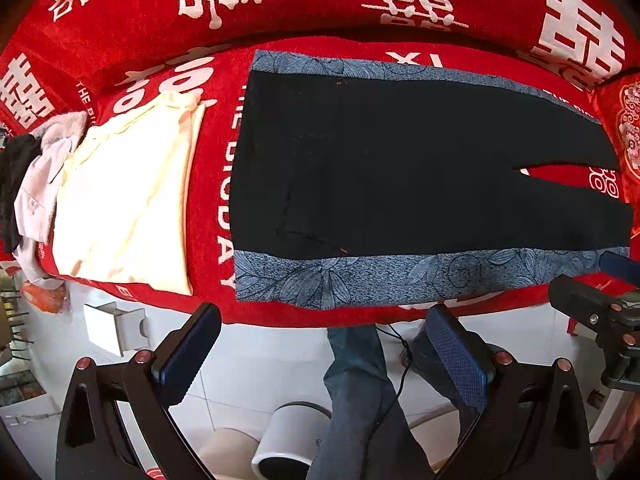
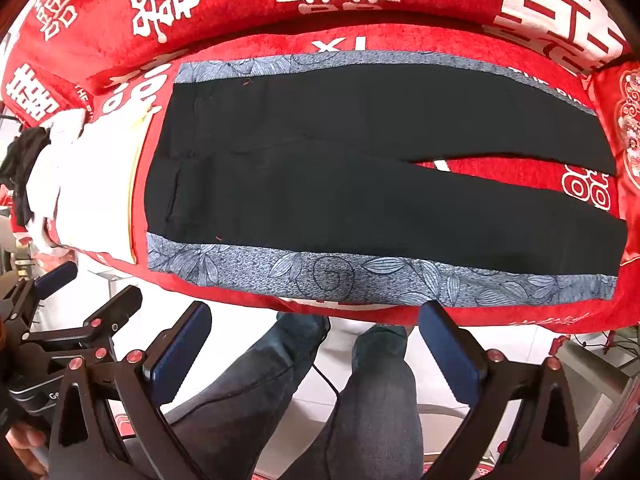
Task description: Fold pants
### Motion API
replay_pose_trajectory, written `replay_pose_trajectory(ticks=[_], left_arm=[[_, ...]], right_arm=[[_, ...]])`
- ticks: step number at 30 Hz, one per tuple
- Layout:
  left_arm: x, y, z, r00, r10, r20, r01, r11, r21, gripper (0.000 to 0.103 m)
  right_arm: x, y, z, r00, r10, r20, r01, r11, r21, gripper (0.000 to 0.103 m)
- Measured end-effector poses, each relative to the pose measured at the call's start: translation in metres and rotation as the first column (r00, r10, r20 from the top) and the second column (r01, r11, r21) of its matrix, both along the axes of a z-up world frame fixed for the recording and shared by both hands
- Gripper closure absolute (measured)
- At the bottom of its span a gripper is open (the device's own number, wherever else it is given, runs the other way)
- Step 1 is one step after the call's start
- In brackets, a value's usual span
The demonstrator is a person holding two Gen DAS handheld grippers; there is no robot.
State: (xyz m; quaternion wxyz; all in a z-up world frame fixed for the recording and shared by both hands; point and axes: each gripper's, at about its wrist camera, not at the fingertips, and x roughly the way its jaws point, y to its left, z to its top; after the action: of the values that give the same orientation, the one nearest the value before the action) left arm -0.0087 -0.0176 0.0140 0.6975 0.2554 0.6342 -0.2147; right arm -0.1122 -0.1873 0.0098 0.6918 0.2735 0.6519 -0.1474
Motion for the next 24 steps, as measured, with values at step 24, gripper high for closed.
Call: replay_pose_trajectory(ticks=[24], left_arm=[[-0.038, -0.017, 0.019, 0.994, 0.073, 0.079, -0.077, 0.996, 0.043, 0.000]], right_arm=[[-0.019, -0.022, 0.012, 0.997, 0.065, 0.049, -0.065, 0.998, 0.001, 0.000]])
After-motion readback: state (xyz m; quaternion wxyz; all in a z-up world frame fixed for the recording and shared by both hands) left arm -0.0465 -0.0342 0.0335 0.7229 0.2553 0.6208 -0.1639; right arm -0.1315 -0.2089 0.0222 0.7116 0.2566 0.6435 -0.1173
